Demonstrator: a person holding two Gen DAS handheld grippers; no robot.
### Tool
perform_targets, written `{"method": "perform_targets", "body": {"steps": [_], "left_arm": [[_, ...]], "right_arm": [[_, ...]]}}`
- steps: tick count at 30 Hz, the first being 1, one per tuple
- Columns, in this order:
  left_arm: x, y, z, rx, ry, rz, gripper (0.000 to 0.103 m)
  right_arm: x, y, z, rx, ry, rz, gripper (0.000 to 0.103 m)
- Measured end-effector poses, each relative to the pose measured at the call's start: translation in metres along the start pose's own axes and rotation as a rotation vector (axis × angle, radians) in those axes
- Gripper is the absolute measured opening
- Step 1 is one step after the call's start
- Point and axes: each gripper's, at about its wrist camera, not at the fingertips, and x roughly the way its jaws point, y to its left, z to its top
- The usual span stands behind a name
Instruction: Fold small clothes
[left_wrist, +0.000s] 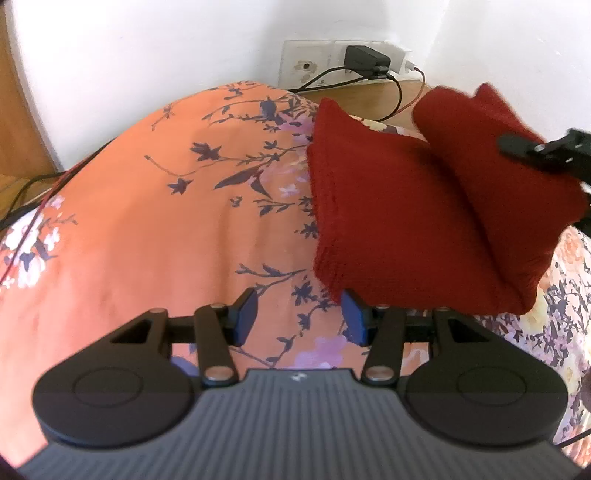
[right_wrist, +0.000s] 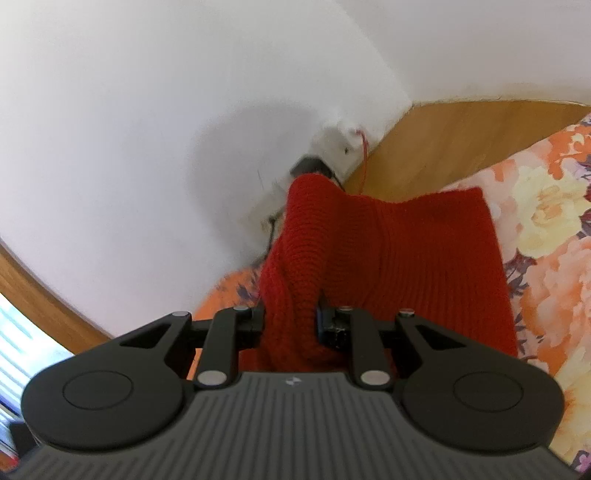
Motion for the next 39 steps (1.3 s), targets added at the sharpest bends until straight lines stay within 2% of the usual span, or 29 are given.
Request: {"method": "perform_targets", "body": {"steps": [5,9,13,21,26,33,34,36,39], "left_arm": [[0.000,0.007,0.000,-0.008,0.001,-0.004,0.052],[-0.002,0.010,0.002,-0.011,-0.005,-0.009,0.052],[-0.005,0.009,0.007,0.000,-0.019,-0.015,0.052],[-0.010,-0.004,0.032,0.027,-0.060,-0.077,0.052],[-0.007,-0.018,0.055,0.030,-0.081,-0.149,0.052],[0.014,-0.042,0.083,0.026,-0.071,-0.237,0.052],[0.018,-0.044,0.086,0.016,-0.069,-0.253,0.054],[0.028,-0.048,0.092,-0.020,-0.064,-0.269,0.074],[0.038,-0.053,0.097,-0.045,-0.081,-0.281,0.076]], "right_arm": [[0.024,0.011,-0.011,-0.105,0.035,-0.045,0.029],[0.028,0.022,-0.014,-0.161,0.040,-0.037,0.052],[0.025,0.034,-0.020,-0.168,0.058,0.003,0.062],[-0.014,0.046,-0.013,-0.217,0.010,0.044,0.068],[-0.040,0.023,0.003,-0.189,-0.044,-0.030,0.069],[-0.063,-0.033,0.012,-0.072,-0.102,-0.152,0.070],[-0.064,-0.041,0.012,-0.063,-0.107,-0.172,0.071],[-0.067,-0.056,0.011,-0.042,-0.107,-0.205,0.071],[-0.068,-0.076,0.006,-0.018,-0.110,-0.256,0.071]]}}
